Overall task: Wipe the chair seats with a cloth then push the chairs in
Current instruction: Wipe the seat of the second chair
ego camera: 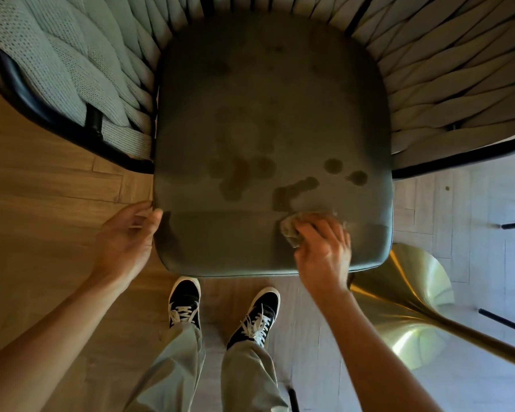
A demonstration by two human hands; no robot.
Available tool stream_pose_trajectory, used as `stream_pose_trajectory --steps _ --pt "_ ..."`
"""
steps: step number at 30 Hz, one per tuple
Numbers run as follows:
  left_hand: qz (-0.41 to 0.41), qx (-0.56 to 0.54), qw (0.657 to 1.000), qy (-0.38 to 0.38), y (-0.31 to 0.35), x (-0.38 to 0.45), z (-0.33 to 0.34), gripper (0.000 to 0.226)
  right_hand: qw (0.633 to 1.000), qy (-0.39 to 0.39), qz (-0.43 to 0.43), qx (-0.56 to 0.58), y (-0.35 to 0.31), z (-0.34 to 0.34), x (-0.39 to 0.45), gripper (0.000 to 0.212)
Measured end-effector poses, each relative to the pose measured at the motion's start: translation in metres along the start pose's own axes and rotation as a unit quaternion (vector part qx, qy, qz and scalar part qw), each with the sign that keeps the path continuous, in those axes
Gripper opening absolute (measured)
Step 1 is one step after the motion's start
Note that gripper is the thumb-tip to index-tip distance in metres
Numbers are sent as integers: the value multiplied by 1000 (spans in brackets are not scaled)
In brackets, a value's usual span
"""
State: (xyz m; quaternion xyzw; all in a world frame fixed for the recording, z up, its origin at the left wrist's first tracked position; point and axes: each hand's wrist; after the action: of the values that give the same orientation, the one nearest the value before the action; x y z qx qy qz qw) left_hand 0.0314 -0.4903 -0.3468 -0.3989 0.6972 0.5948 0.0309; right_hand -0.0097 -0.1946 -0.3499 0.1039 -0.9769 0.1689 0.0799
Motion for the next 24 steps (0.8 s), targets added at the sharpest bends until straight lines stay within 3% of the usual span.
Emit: stream_pose_trajectory --steps 7,11,16,24 --pt "51 89 994 24 3 6 7 44 991 14 111 -69 102 -32 1 27" --pt "46 83 995 20 2 8 7 41 976 11 215 -20 128 -36 5 43" --pt "38 62 997 22 4 8 8 40 993 20 112 10 87 -24 9 35" --pt "-4 8 1000 21 7 10 7 34 997 0 15 75 -45 22 1 37"
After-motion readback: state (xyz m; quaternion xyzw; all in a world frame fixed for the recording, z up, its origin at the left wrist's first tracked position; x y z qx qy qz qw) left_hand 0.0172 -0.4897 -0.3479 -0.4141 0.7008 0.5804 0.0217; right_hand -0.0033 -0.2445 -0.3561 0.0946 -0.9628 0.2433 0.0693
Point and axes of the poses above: each hand's wrist, its own x-axis towards the middle knuckle, its own z-axis out of the palm, y = z × x, and after that the axes turned 3 degrees about y, right-handed
